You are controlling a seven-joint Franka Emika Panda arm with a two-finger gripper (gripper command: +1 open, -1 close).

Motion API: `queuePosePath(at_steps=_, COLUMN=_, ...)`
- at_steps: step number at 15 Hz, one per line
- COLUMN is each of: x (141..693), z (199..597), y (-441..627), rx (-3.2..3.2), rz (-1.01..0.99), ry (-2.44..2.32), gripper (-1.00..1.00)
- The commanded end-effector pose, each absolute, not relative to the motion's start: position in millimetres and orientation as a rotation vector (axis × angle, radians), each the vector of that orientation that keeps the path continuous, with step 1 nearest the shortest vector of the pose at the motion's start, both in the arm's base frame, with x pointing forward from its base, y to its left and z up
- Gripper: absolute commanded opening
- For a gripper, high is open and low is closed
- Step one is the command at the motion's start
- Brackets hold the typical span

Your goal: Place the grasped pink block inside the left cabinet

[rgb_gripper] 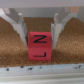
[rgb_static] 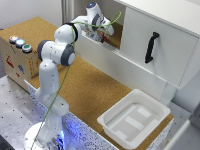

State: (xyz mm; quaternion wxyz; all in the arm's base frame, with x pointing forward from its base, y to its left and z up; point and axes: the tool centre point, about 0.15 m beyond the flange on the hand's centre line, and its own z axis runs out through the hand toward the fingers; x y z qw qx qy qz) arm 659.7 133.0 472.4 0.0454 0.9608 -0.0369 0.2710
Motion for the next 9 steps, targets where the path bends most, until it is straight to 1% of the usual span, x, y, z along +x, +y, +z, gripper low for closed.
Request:
queuePosePath(at_steps=1, x=617, z=475, y=137, rx=2.813, rz=1.012, ry=-0.159, gripper=1.0)
queuePosePath(at_steps=4, x=587, z=475, y=146, rx=2.808, rz=0.976, ry=-0.01, gripper=1.0)
queuePosePath(at_steps=9, x=509, z=454, y=149, rx=2.823, rz=0.797, ry=0.046, gripper=1.0)
